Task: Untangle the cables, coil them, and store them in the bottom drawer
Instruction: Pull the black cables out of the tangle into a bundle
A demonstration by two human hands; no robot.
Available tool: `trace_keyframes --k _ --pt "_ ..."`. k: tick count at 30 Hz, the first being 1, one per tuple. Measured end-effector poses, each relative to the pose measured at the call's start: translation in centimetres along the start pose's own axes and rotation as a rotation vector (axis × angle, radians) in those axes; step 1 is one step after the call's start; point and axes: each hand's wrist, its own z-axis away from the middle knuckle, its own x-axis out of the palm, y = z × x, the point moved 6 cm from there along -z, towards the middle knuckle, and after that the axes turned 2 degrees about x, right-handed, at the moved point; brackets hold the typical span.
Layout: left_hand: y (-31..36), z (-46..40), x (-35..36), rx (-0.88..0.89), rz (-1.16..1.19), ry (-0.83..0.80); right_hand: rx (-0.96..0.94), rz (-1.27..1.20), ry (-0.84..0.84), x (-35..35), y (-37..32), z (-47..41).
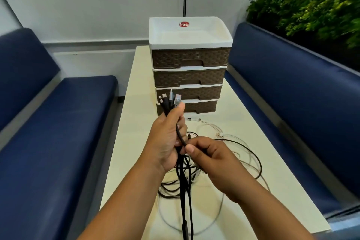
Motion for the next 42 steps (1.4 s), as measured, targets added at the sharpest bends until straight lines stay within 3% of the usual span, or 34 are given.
trace_keyframes --k 6,11,14,16,19,26,32,36,39,42 --pt "1.0 -0.1 -0.1 0.057 0.206 -0.002 0.029 0.022 -0.022 0.4 3.6 0.9" --pt "4.1 -0.5 -1.4 0.063 0.387 -0.076 0.009 0.611 0.078 -2.4 10.3 2.4" --pt "5.1 -0.7 -2.9 0.077 0.405 -0.078 -0.001 0.658 0.233 -5.5 10.9 1.6" --pt "5.4 -0.7 -3.9 0.057 0.373 -0.049 -0.011 0.610 0.353 -7.2 8.6 0.6" --pt "4.9 -0.7 -4.6 0.012 0.249 0.005 0.018 0.405 0.385 -8.3 3.2 -1.1" --pt "1.9 -1.0 -1.4 -0.006 -0.157 -0.045 -0.380 0.367 0.246 -5.6 -9.9 -3.2" --pt "1.4 -1.3 0.8 -0.005 -0.208 -0.100 -0.590 0.292 0.237 -4.7 -14.0 -3.2" --pt "3.7 -1.6 1.2 0.064 -0.193 -0.171 -0.394 0.024 0.175 -5.6 -8.8 -4.6" --pt "5.6 -1.3 2.4 0.088 -0.137 -0.283 -0.086 0.035 0.064 -3.7 -1.8 -5.9" --pt "7.1 -0.8 3.5 0.106 -0.113 -0.364 -0.025 0.257 -0.001 -1.6 1.1 -6.3"
